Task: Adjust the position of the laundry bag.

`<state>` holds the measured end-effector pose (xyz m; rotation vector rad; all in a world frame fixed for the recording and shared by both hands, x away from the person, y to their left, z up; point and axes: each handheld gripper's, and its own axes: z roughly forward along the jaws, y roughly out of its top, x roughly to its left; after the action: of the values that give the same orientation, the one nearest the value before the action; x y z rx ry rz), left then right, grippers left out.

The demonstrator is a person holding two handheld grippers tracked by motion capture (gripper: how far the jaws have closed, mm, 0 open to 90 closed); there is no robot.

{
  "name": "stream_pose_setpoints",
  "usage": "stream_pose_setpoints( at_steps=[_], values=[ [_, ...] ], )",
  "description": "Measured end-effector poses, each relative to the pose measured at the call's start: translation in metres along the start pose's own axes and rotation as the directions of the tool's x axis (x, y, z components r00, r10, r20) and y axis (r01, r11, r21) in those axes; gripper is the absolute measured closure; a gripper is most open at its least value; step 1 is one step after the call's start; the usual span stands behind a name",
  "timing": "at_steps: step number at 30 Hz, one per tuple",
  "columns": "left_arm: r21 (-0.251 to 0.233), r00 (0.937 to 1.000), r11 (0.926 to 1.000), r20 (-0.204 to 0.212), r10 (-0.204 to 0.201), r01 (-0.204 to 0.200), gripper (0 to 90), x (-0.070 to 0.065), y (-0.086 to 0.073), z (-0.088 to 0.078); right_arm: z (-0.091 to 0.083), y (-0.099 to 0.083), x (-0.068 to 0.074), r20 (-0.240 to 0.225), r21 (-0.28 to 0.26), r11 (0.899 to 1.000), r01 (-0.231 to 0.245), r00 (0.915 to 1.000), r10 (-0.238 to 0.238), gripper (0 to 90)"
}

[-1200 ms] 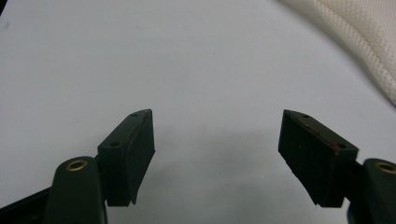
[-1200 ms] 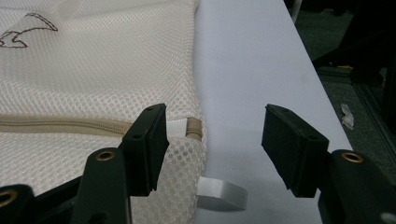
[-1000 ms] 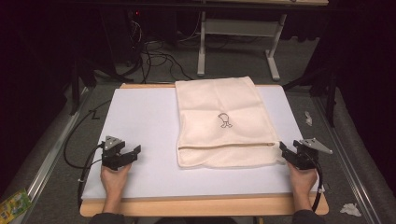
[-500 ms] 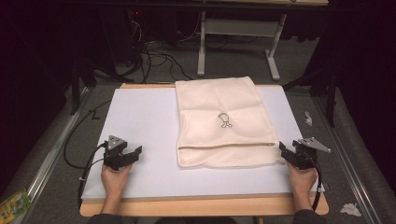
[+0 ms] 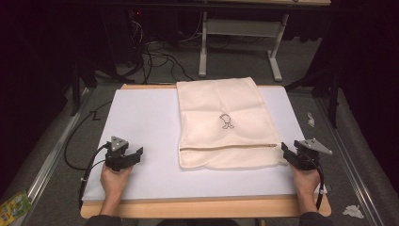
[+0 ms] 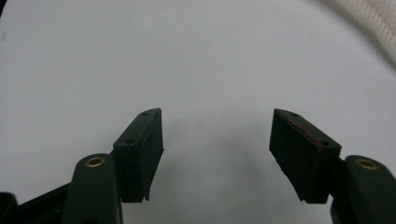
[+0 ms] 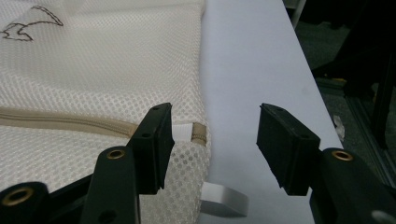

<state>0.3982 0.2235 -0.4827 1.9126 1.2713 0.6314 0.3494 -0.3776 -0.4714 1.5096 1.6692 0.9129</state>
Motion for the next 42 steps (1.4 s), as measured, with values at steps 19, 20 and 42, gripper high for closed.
stream_pose_setpoints(
  at_steps=[19, 20, 42],
  values=[
    [0.014, 0.9889, 0.9993, 0.144, -0.037, 0.036, 40.4, -0.032, 0.015, -0.002, 0.001, 0.011, -0.012, -0.056, 0.092, 0.994, -0.059, 0.9963, 0.064, 45.9],
    [0.016, 0.9866, 0.9992, 0.159, -0.038, 0.036, 39.4, -0.035, 0.017, -0.002, 0.002, 0.013, -0.011, -0.064, 0.108, 0.993, -0.052, 0.9962, 0.059, 45.9],
    [0.100, 0.9648, 0.9950, 0.261, -0.030, 0.004, 30.3, -0.096, 0.060, 0.036, 0.019, 0.035, -0.008, -0.122, 0.173, 0.985, -0.011, 0.9920, 0.032, 48.1]
  ],
)
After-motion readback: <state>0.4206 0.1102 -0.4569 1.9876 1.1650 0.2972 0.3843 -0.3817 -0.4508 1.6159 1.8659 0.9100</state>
